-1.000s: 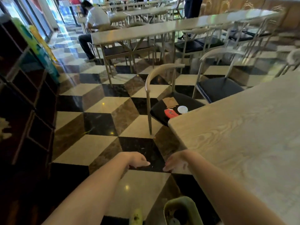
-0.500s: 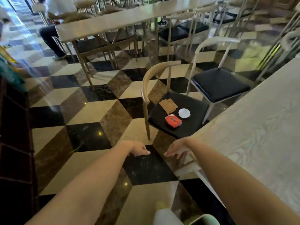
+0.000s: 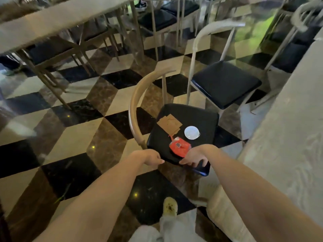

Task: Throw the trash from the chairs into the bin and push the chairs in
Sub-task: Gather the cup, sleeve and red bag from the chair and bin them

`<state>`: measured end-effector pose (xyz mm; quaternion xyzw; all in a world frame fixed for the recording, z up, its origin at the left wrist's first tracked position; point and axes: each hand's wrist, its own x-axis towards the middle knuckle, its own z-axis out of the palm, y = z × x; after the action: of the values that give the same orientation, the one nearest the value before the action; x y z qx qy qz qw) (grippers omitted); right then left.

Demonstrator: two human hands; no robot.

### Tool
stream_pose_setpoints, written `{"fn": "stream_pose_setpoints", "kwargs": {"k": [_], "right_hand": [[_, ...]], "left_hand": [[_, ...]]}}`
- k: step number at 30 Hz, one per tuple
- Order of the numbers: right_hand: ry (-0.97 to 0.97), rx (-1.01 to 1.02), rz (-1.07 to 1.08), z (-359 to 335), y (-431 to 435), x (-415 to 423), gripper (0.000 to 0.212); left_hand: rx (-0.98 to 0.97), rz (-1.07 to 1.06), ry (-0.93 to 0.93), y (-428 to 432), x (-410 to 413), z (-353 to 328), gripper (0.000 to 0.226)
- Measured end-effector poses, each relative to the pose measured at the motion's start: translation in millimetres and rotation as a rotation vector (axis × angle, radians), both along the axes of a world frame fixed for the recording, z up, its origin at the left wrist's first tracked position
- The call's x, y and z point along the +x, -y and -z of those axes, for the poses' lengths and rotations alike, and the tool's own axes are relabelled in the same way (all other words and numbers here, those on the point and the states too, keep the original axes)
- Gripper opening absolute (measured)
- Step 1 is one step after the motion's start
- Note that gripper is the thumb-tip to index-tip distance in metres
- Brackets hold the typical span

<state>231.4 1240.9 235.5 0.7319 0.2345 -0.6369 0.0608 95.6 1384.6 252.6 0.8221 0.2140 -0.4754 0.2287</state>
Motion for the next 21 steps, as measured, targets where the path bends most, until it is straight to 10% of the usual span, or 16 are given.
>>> {"fn": "stream_pose_setpoints", "kwargs": {"k": [11,21], "right_hand": [[0.406,0.201,0.122,54,-20,60,0.025],[0.625,0.218,0.806,182,-48,104,0.043]], "left_hand": [[0.178,-0.012,0.193,-63,107,37,0.056],[0.329,-0.091,0.376,-124,225,180,0.056]]}}
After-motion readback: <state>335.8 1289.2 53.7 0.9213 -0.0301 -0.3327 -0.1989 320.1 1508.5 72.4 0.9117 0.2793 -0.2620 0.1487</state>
